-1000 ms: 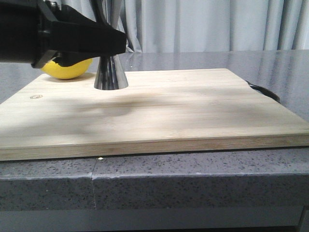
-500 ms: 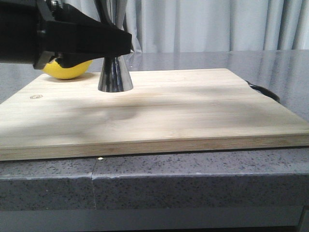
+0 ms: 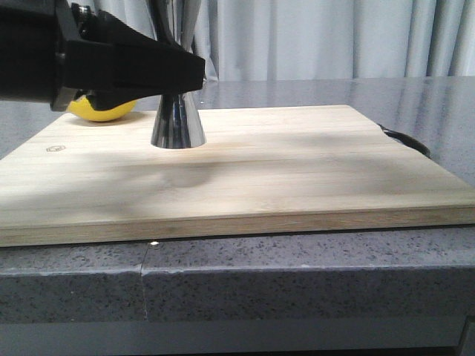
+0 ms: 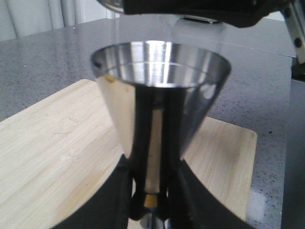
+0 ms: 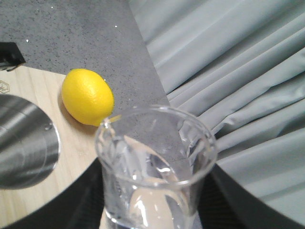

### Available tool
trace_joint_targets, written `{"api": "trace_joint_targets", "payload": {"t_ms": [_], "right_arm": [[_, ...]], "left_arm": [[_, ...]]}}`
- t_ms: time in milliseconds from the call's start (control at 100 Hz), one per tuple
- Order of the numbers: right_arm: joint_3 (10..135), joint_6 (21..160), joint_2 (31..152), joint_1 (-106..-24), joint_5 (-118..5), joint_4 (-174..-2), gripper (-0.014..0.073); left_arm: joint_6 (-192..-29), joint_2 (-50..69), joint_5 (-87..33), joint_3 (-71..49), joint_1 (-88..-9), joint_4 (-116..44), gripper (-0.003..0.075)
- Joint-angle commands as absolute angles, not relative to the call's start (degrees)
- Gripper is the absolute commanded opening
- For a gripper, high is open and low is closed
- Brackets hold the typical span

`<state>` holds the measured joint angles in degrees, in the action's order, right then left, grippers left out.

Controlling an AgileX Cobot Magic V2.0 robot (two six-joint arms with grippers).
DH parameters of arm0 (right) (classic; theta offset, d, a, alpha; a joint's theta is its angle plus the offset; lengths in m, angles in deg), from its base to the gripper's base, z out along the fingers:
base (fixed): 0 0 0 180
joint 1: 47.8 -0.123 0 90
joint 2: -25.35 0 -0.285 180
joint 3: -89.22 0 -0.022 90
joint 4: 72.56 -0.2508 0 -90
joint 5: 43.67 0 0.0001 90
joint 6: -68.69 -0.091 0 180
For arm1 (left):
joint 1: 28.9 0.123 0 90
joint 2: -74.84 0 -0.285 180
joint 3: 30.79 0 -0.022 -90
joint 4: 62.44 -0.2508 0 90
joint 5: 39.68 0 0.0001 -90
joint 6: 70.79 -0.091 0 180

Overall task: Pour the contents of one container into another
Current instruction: 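Tilt the beaker with the right gripper, pouring liquid into the jigger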

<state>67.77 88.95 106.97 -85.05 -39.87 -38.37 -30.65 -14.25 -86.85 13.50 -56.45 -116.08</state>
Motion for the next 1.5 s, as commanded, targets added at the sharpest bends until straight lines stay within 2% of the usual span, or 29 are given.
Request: {"api": "trace_joint_targets", "payload": {"t_ms": [0, 1490], "right_arm": [[70.00, 89.26, 105.07, -85.10, -35.61, -36.48, 0.0228], [70.00, 89.26, 105.07, -85.10, -33.15, -16.61, 0.0228]], "left_arm": [[-29.88, -12.32, -91.54, 11.98, -56.52, -114.12, -0.0019], [-29.88, -12.32, -91.07, 11.98, -56.52, -113.63, -0.0020]]}}
